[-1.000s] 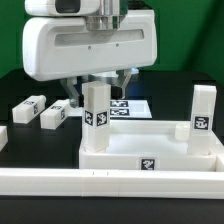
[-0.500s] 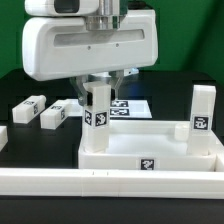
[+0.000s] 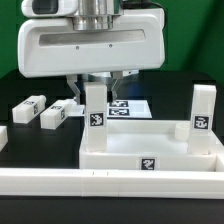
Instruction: Assemble desk
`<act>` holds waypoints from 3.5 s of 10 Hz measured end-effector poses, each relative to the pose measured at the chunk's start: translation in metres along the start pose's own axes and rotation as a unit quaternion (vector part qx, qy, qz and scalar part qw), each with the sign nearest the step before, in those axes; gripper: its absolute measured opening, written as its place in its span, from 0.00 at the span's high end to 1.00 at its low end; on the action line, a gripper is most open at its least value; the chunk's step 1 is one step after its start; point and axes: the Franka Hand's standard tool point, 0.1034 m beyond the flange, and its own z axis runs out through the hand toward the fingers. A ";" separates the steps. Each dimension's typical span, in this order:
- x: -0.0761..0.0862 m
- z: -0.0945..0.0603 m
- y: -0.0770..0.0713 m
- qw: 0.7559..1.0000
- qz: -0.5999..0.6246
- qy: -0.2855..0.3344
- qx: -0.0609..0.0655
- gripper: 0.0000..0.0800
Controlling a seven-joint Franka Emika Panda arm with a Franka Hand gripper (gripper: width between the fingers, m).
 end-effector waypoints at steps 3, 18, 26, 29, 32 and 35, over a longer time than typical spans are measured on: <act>0.000 0.001 0.001 0.982 0.190 0.004 -0.003 0.64; 0.003 0.000 -0.006 0.999 0.051 0.002 -0.012 0.19; 0.000 0.002 -0.006 0.973 -0.230 -0.006 -0.014 0.19; 0.000 0.002 -0.004 0.967 -0.254 -0.007 -0.014 0.50; 0.000 0.002 -0.004 0.968 -0.249 -0.006 -0.014 0.64; 0.000 0.001 -0.002 0.981 -0.191 -0.010 -0.010 0.64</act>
Offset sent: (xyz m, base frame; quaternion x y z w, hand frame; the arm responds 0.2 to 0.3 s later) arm -0.0116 0.0072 -0.0064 -0.0195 -0.0079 0.3673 0.9299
